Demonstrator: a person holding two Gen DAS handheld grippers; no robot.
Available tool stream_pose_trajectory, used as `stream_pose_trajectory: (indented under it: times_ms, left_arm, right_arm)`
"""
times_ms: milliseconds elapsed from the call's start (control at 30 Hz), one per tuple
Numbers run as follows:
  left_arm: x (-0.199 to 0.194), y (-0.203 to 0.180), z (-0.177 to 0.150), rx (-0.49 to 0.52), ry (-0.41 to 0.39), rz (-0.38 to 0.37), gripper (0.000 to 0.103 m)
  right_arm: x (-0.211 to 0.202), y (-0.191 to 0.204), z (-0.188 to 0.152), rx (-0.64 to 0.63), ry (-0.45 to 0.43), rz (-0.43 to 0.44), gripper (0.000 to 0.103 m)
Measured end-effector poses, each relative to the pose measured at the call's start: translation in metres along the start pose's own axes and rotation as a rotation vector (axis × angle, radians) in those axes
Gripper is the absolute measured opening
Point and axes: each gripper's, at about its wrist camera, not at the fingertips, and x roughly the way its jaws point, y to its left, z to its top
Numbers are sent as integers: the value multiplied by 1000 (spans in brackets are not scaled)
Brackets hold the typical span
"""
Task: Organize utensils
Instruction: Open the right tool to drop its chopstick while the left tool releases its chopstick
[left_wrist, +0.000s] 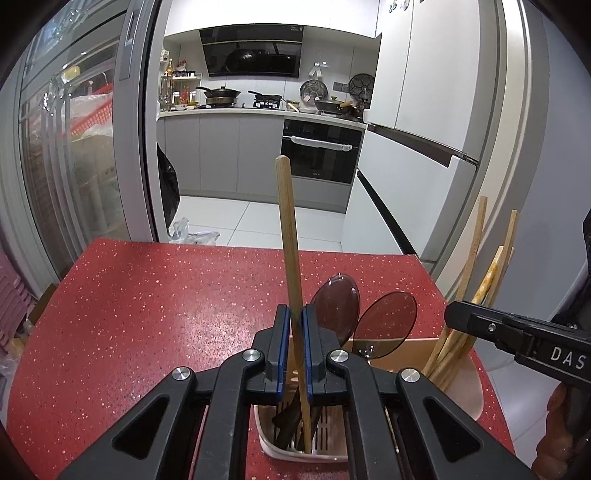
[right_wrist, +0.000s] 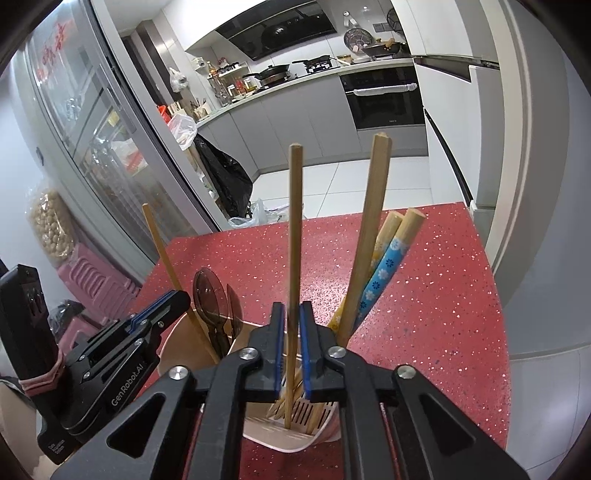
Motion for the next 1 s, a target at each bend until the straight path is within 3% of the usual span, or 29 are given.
stream_pose_trajectory:
  times_ms: [33, 100, 567, 1000]
  left_arm:
    - [0, 1, 0, -2, 4, 4, 31]
    - [0, 2, -1, -9, 15, 17, 31]
    - [-13, 9, -5, -10, 25, 43, 32]
    - [-37, 9, -9, 6, 1, 50, 32]
  right_arm:
    - [-1, 0, 0, 3, -2, 4, 28]
    - [-5, 1, 0, 5, -15, 15, 35]
    - [-49, 9, -11, 16, -95, 36, 38]
    - [-70, 11, -37, 12, -81, 25, 40]
